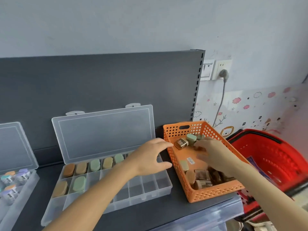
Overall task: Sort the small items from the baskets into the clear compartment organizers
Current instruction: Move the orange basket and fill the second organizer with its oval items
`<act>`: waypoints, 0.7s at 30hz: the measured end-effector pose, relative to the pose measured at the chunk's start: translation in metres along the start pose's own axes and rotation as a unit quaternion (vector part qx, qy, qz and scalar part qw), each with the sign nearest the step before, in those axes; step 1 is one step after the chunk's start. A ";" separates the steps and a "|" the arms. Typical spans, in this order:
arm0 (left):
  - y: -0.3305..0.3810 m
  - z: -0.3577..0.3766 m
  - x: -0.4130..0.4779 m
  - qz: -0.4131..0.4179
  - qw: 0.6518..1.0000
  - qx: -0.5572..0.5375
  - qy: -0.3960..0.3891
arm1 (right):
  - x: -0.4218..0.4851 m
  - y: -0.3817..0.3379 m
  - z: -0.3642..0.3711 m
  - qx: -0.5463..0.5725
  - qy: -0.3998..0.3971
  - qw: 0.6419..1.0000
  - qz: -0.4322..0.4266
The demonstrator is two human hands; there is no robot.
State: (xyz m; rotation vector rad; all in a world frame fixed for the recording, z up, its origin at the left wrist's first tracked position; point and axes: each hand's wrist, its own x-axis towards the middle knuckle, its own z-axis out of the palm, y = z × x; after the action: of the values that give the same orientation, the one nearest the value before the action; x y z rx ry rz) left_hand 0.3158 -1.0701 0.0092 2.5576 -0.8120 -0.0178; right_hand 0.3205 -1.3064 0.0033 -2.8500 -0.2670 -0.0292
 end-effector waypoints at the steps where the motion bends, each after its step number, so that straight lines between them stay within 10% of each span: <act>1: 0.005 0.002 0.009 0.005 1.000 0.005 -0.009 | 0.000 0.011 -0.003 -0.008 -0.007 1.000 0.001; 21: 0.038 0.054 0.104 0.000 0.939 0.217 -0.266 | 0.018 0.070 0.014 -0.088 -0.167 0.982 -0.018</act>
State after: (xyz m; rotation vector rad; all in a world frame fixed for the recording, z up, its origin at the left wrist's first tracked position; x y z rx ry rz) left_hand 0.3732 -1.1772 -0.0109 3.0180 -1.1122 -0.6199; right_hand 0.3513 -1.3655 -0.0286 -3.0137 -0.4015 0.4447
